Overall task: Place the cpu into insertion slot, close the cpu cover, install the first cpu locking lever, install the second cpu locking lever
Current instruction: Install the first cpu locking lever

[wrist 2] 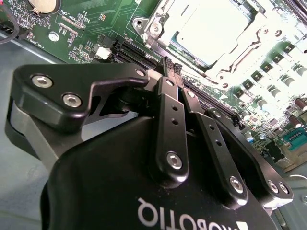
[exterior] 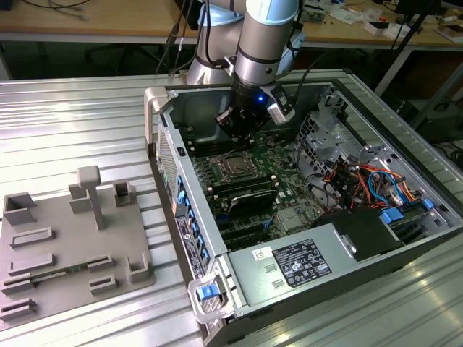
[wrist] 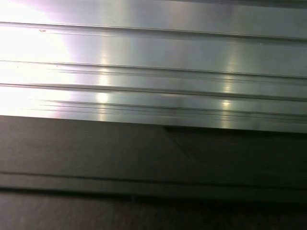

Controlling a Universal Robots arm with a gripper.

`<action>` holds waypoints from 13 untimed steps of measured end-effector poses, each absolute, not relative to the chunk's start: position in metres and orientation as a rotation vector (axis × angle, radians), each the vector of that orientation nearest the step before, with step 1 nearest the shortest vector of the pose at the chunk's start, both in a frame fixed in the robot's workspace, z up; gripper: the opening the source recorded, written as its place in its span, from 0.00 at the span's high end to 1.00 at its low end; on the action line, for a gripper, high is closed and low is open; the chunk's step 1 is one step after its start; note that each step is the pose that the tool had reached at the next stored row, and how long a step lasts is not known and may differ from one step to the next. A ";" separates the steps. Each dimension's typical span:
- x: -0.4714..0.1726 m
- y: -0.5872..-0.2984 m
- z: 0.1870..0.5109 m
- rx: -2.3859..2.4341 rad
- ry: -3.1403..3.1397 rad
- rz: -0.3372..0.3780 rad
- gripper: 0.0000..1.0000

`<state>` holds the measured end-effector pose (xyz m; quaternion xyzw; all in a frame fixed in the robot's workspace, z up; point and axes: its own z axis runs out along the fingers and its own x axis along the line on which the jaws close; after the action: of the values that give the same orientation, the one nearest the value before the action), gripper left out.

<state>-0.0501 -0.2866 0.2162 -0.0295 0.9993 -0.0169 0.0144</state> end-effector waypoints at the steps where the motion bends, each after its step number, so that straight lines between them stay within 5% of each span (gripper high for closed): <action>1: -0.050 -0.287 0.216 -0.092 3.111 -0.053 0.89; 13: -0.050 -0.287 0.208 -0.092 3.111 -0.053 0.89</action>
<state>-0.0495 -0.2866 0.2081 -0.0295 0.9993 -0.0169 0.0144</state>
